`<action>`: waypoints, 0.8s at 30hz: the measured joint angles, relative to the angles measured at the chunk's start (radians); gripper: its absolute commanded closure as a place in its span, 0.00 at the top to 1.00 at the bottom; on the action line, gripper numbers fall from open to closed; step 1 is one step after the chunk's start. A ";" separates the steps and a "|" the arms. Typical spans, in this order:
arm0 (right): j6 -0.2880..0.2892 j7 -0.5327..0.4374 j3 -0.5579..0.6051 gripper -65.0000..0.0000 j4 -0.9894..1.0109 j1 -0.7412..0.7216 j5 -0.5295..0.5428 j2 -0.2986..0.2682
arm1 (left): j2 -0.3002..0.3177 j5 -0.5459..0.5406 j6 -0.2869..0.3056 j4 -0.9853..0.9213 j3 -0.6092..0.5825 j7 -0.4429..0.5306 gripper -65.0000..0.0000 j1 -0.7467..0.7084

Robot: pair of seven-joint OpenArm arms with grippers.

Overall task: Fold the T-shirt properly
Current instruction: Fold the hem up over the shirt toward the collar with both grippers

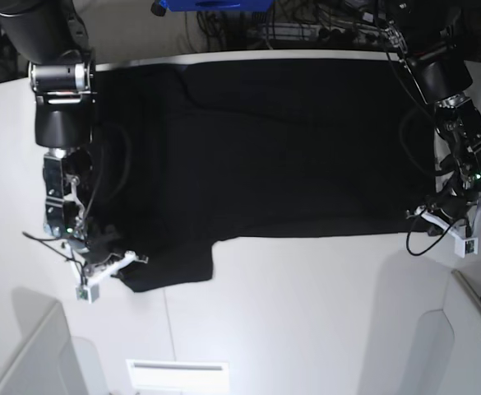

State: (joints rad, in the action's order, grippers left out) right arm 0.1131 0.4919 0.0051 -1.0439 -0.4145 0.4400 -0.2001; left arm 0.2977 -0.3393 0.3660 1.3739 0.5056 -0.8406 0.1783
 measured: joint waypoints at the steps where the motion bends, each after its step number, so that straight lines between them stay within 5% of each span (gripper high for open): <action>1: 0.000 0.005 -0.004 0.00 -0.015 0.009 0.000 0.000 | 0.002 -0.012 -0.003 0.014 0.000 -0.007 0.00 -0.013; 24: 0.000 0.187 -0.079 0.00 -0.308 0.185 -0.001 -0.023 | 0.004 -0.043 0.009 0.306 0.058 -0.017 0.00 -0.257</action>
State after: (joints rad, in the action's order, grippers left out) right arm 0.1131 0.6792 -0.0734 -1.3521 -0.2298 0.4393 -0.2234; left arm 0.3019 -0.3824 0.3752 1.6802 0.5632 -0.8577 -0.0784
